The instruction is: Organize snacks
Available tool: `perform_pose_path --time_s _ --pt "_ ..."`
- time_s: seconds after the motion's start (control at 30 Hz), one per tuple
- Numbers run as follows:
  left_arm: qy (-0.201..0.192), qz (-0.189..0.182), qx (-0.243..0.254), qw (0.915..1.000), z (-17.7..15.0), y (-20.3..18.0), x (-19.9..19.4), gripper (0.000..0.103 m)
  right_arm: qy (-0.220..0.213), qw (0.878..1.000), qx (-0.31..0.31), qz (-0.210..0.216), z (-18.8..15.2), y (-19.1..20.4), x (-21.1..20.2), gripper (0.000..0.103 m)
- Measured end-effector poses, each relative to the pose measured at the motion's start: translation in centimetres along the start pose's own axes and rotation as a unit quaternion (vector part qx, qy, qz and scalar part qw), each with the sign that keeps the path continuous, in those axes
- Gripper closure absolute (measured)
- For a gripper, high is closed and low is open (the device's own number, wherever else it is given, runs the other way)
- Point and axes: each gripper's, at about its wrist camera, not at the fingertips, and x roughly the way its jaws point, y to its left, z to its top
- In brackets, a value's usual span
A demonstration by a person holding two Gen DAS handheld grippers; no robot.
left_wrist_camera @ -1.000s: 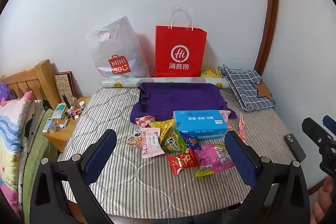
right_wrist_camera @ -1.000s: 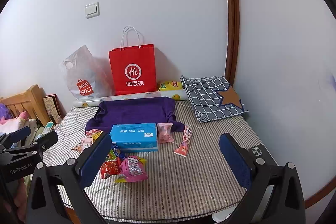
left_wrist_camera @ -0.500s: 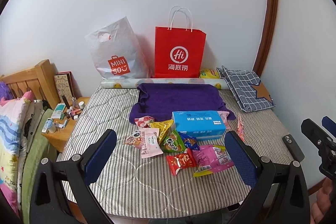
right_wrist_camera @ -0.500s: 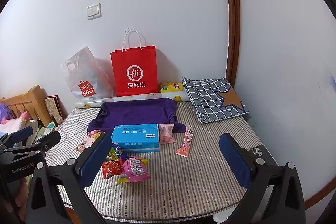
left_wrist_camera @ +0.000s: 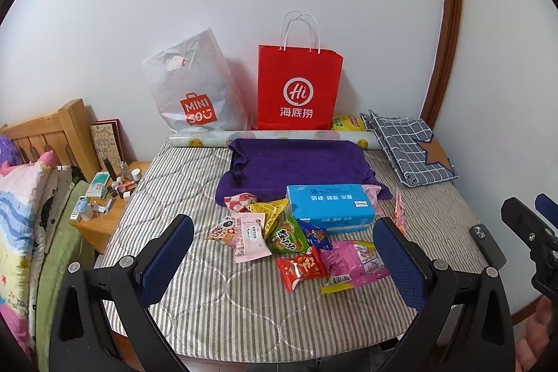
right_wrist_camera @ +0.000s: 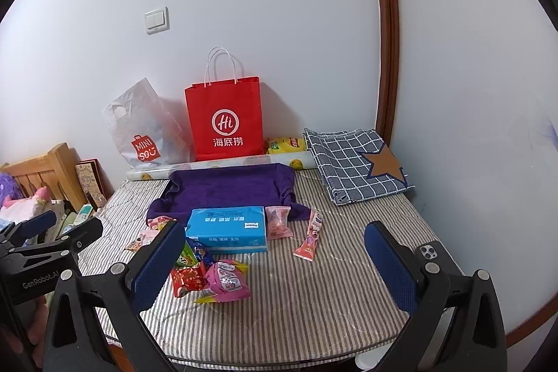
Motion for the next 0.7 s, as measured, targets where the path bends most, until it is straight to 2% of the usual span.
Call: perform_pose_path --time_s 0.7 --pt "0.000 -0.002 0.002 1.0000 -0.20 -0.12 -0.10 0.001 0.000 1.000 0.002 0.000 -0.21 0.01 -0.18 0.000"
